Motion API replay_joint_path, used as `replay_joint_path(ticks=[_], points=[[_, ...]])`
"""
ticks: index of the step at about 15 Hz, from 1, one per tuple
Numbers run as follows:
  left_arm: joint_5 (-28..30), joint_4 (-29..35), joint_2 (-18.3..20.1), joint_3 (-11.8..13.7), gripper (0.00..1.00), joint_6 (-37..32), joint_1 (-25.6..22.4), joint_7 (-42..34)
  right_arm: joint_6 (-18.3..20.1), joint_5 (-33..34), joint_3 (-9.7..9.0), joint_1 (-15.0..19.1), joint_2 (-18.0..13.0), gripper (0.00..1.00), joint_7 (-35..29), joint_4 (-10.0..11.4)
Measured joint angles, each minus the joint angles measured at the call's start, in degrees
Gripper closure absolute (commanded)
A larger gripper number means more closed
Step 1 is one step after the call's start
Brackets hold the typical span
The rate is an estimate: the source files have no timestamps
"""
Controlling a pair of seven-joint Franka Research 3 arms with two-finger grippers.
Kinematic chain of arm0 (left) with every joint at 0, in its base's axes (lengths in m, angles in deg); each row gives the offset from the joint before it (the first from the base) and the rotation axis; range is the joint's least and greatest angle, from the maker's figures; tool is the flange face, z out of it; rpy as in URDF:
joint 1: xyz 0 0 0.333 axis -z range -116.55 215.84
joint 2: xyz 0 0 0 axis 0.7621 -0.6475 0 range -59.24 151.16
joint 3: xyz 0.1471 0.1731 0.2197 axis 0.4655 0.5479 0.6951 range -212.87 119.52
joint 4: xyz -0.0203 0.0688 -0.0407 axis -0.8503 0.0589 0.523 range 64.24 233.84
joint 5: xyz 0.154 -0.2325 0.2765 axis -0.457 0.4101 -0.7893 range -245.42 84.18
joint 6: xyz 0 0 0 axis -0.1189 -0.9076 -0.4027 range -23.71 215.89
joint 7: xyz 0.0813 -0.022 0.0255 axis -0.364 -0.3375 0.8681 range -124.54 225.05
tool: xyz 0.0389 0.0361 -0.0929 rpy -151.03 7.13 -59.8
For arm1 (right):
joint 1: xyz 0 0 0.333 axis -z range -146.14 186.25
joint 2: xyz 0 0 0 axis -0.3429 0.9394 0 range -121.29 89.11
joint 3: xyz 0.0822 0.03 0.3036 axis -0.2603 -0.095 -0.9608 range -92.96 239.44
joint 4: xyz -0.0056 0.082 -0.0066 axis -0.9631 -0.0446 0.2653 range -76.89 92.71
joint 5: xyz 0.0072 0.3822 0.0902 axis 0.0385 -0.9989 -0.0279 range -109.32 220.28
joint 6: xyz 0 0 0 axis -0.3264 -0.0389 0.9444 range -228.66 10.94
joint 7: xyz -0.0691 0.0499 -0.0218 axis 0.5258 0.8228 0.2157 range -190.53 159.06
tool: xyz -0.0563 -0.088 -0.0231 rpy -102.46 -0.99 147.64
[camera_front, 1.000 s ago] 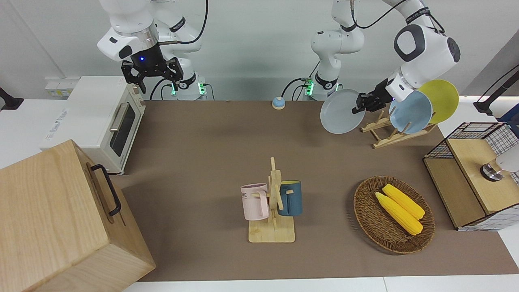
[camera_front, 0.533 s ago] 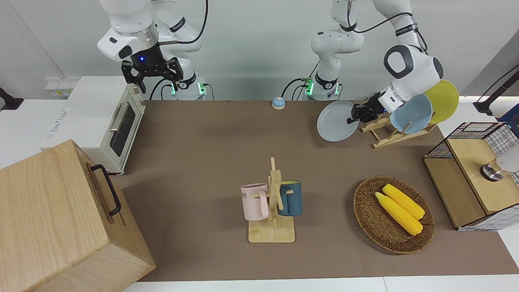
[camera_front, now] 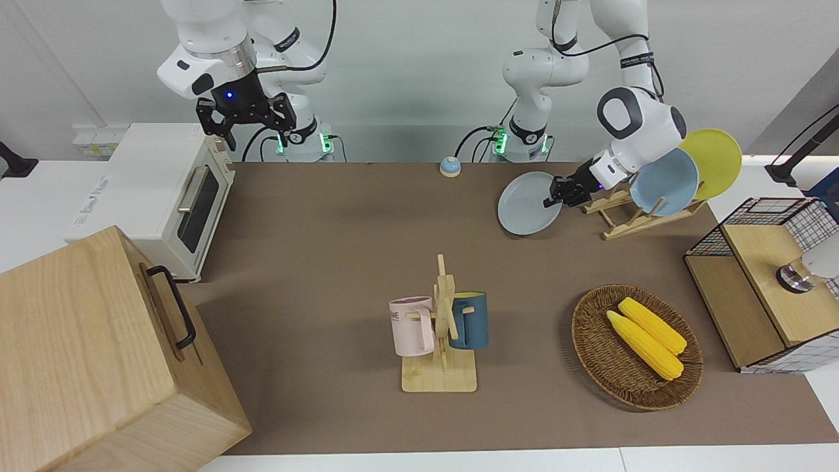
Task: Pick gray plate from low plate rack and place it on table with left arm
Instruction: 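Carry the gray plate away from the rack and lower it flat, then open the left gripper and release the gray plate on the table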
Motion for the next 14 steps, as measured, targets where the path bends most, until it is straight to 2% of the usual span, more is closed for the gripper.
replay_joint_path(ticks=[2,5,6,8,14], points=[[0.0,0.1,0.0,0.0,0.94,0.0,0.2,-0.1,0.0,0.0,0.0,0.0,0.0,0.011,0.0,0.0],[0.0,0.1,0.0,-0.3,0.64,0.0,0.8,-0.2,0.0,0.0,0.0,0.0,0.0,0.013,0.0,0.0],[0.0,0.1,0.0,-0.5,0.5,0.0,0.8,-0.3,0.0,0.0,0.0,0.0,0.0,0.011,0.0,0.0],[0.0,0.1,0.0,-0.7,0.01,0.1,0.9,-0.4,0.0,0.0,0.0,0.0,0.0,0.013,0.0,0.0],[-0.3,0.0,0.1,-0.8,0.01,0.6,0.9,-0.9,0.0,0.0,0.0,0.0,0.0,0.013,0.0,0.0]])
